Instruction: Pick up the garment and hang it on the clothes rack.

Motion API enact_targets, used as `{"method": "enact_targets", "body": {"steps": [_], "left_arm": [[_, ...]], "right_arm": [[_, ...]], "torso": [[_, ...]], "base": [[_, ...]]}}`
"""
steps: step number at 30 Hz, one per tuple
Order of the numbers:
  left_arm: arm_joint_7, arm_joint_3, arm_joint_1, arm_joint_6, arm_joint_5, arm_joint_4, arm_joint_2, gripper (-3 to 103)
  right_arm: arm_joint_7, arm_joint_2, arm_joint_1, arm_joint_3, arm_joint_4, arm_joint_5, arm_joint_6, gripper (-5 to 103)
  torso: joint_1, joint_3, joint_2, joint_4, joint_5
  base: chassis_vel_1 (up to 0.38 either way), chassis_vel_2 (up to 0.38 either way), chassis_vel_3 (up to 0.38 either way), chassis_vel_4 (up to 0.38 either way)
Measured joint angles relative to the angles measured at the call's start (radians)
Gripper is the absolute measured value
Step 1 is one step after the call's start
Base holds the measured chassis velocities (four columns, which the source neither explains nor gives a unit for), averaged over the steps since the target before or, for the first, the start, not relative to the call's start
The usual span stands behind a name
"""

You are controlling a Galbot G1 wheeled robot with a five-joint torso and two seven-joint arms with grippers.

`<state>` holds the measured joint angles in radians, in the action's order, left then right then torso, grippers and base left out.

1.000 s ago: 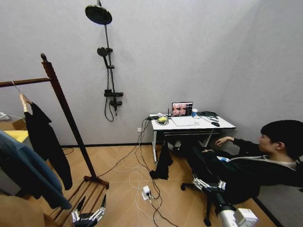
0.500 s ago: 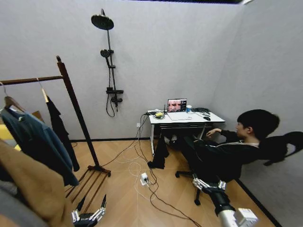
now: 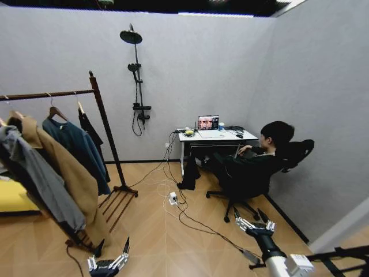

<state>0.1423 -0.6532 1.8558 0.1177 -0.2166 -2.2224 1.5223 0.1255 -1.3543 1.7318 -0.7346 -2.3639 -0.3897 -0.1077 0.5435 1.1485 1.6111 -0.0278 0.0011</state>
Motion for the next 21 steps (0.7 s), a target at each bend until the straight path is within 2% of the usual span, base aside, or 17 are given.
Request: {"method": "enact_targets", "body": {"steps": [3,5,7,10,11,15,16,17,18,19,21], "left_arm": [[-0.001,-0.001,0.000,0.000,0.000,0.000,0.000,100],[0.000,0.001,0.000,0.000,0.000,0.000,0.000,100],[0.000,0.000,0.000,0.000,0.000,0.000,0.000,100],[-0.001,0.000,0.000,0.000,0.000,0.000,0.000,100],[0.000,0.000,0.000,0.000,0.000,0.000,0.000,100],[-0.001,-0.001,0.000,0.000,0.000,0.000,0.000,100],[0.000,0.000,0.000,0.000,0.000,0.000,0.000,100],[0.000,0.000,0.000,0.000,0.000,0.000,0.000,100],[0.000,0.000,0.000,0.000,0.000,0.000,0.000,100],[0.000,0.000,0.000,0.000,0.000,0.000,0.000,100],[0.000,0.000,0.000,0.000,0.000,0.000,0.000,100]], "right_arm": [[0.000,0.000,0.000,0.000,0.000,0.000,0.000,100],[0.000,0.000,0.000,0.000,0.000,0.000,0.000,100],[0.000,0.000,0.000,0.000,0.000,0.000,0.000,100],[0.000,0.000,0.000,0.000,0.000,0.000,0.000,100],[0.000,0.000,0.000,0.000,0.000,0.000,0.000,100],[0.000,0.000,0.000,0.000,0.000,0.000,0.000,100],[0.000,0.000,0.000,0.000,0.000,0.000,0.000,100],[0.000,0.000,0.001,0.000,0.000,0.000,0.000,100],[0.000,0.000,0.001,0.000,0.000,0.000,0.000,100],[0.000,0.000,0.000,0.000,0.000,0.000,0.000,100],[0.000,0.000,0.000,0.000,0.000,0.000,0.000,100]], "torso": [[0.001,0.000,-0.001,0.0005,-0.0016],[0.000,0.000,0.000,-0.0003,-0.0007],[0.000,0.000,0.000,0.0002,-0.0006],[0.001,0.000,0.000,0.0003,-0.0019],[0.000,0.000,0.000,-0.0002,-0.0006],[0.001,0.000,-0.001,0.0004,-0.0022],[-0.001,0.000,0.000,-0.0002,-0.0004],[-0.001,0.000,0.001,-0.0001,-0.0002],[-0.001,0.000,0.001,-0.0001,-0.0002],[0.000,0.000,0.000,0.0007,-0.0022],[0.000,0.000,0.000,0.0000,-0.0013]], "base": [[0.374,-0.365,-0.368,0.367],[0.350,-0.353,-0.355,0.338],[0.350,-0.320,-0.363,0.347],[0.361,-0.371,-0.341,0.361],[0.353,-0.339,-0.313,0.348],[0.325,-0.357,-0.323,0.337],[0.303,-0.284,-0.301,0.247],[0.303,-0.200,-0.295,0.247],[0.303,-0.200,-0.295,0.247],[0.173,-0.031,-0.238,0.244],[0.094,-0.031,-0.118,0.136]]}}
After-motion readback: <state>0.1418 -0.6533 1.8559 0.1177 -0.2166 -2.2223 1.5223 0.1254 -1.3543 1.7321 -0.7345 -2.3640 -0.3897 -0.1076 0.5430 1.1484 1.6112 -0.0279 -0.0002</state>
